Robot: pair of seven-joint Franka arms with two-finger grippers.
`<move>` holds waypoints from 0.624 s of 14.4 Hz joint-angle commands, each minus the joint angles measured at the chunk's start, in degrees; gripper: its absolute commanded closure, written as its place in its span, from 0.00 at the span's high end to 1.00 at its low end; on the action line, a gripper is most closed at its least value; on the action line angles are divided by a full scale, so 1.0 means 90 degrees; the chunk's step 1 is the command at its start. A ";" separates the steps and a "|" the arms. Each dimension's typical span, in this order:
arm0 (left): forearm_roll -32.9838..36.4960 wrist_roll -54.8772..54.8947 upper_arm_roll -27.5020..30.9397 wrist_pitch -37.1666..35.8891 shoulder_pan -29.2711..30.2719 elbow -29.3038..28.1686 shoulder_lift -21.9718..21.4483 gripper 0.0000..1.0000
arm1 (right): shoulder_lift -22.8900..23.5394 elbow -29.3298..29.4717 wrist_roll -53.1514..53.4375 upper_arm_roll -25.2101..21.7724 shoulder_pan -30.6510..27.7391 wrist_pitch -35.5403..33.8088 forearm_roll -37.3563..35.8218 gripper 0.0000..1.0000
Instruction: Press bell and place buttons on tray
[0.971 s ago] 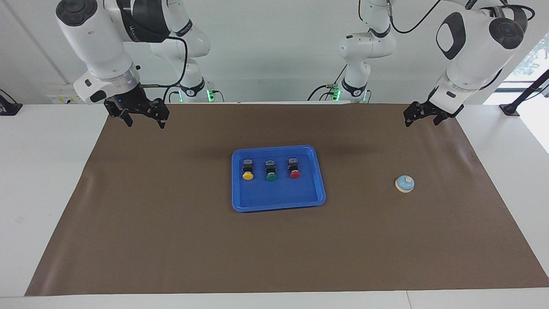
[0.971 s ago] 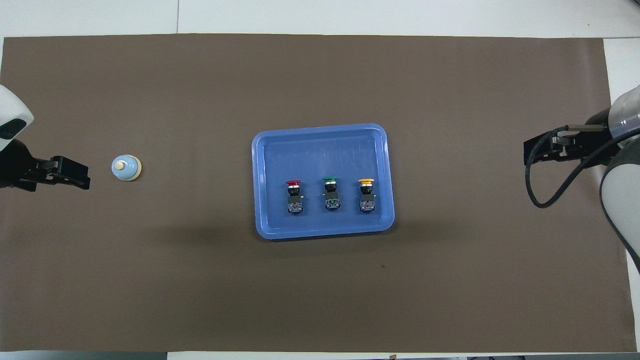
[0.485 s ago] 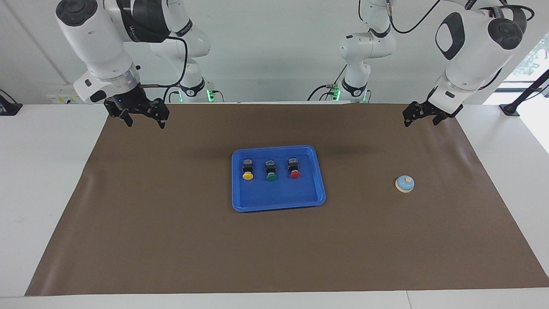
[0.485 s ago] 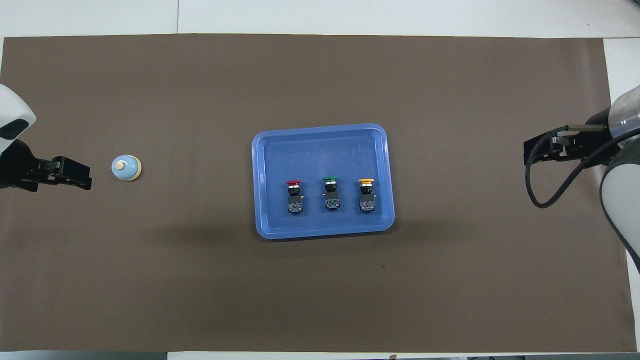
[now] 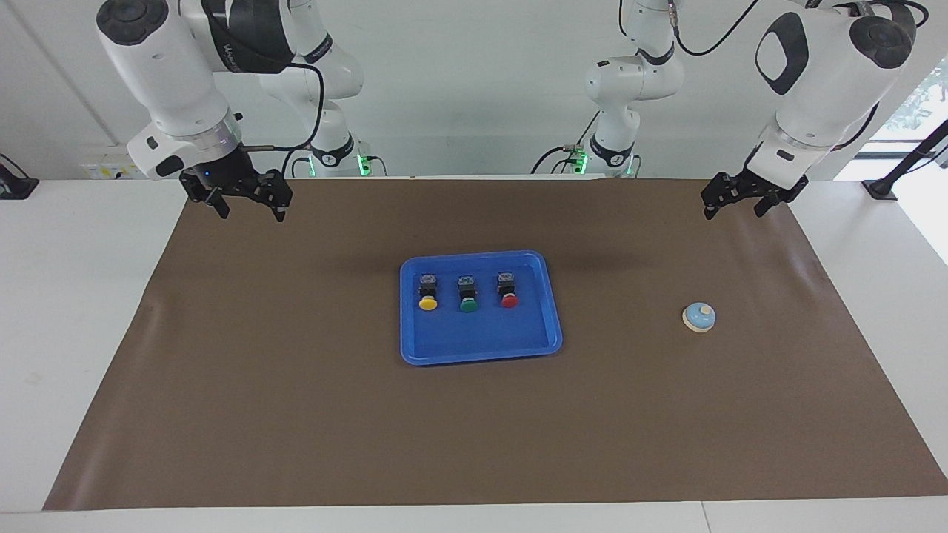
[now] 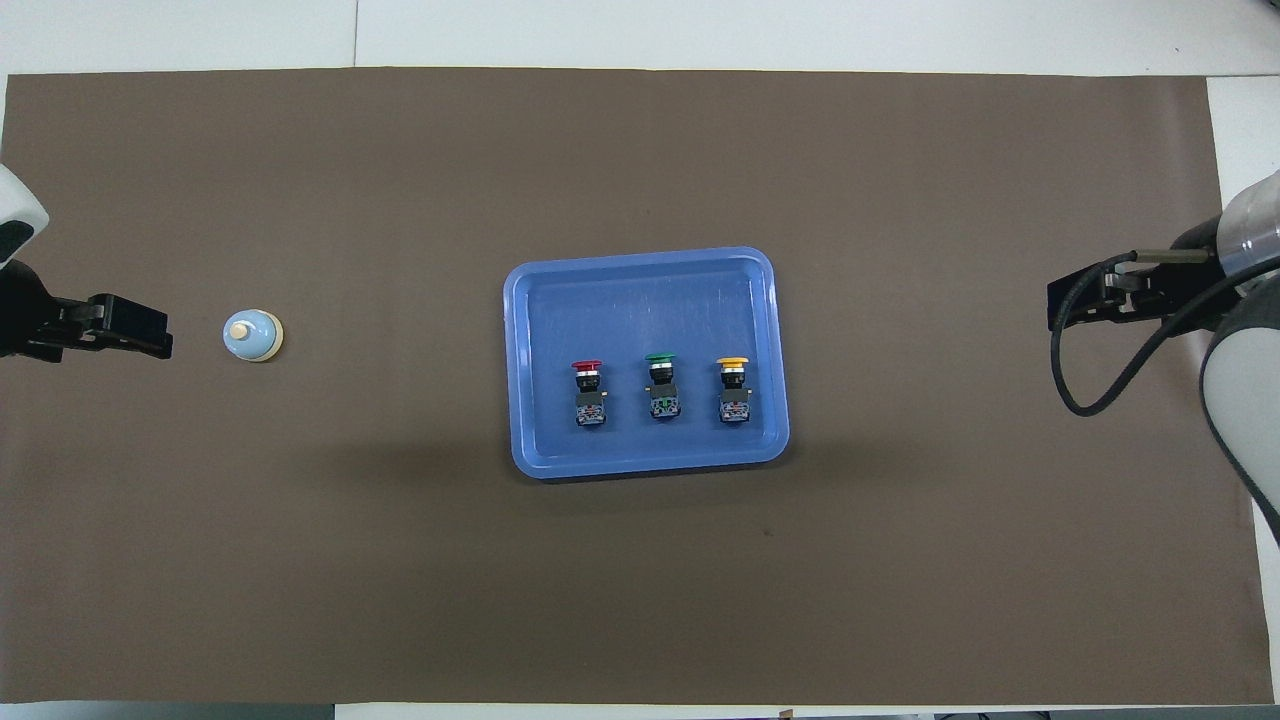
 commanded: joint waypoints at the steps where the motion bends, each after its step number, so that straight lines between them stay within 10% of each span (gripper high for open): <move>1: -0.0045 0.0021 0.0033 0.0113 -0.0024 0.0082 0.0048 1.00 | -0.0160 -0.0188 -0.0055 0.0055 -0.0072 0.0057 -0.0072 1.00; 9: -0.0231 0.0011 0.0062 0.0220 -0.0024 0.0160 0.0057 1.00 | -0.0160 -0.0188 -0.0055 0.0055 -0.0081 0.0057 -0.0072 1.00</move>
